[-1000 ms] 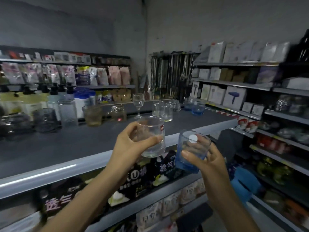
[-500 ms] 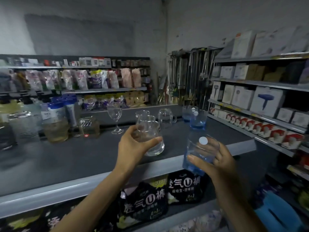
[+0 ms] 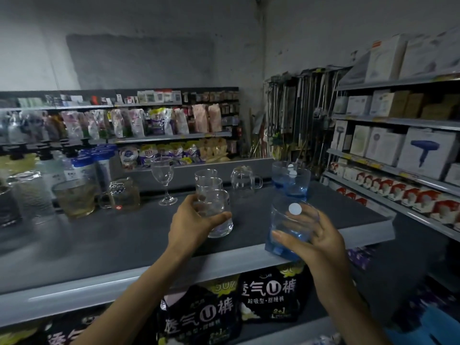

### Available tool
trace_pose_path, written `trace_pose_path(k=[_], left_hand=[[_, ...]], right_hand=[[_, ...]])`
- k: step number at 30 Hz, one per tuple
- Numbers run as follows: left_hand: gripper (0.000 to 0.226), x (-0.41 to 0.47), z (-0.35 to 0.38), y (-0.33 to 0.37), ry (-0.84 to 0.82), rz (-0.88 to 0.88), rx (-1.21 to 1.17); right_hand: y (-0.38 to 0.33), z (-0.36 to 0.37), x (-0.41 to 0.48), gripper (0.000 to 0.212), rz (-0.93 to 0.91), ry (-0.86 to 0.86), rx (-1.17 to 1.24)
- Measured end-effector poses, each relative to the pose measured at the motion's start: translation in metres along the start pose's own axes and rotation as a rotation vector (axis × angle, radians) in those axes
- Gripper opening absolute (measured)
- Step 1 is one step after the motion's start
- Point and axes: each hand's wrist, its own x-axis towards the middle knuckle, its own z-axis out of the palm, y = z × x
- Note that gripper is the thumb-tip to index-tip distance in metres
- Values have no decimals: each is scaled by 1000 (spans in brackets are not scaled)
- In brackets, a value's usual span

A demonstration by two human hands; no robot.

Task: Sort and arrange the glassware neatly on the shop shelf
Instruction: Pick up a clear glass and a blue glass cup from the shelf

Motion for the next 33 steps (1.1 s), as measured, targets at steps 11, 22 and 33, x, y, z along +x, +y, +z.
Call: trace_pose_path(k=[11,22,33], left_hand=[[87,-38,2,17,262,304,143],[69,-51,84,87,-459,233,-243],[64,2,149,104,-489,195,-306]], right_hand=[[3,-13,5,67,-21,-12,-27],[-7,-50,33,65,-45,-37,-79],[-11,-90,108,69,-66,-111,-358]])
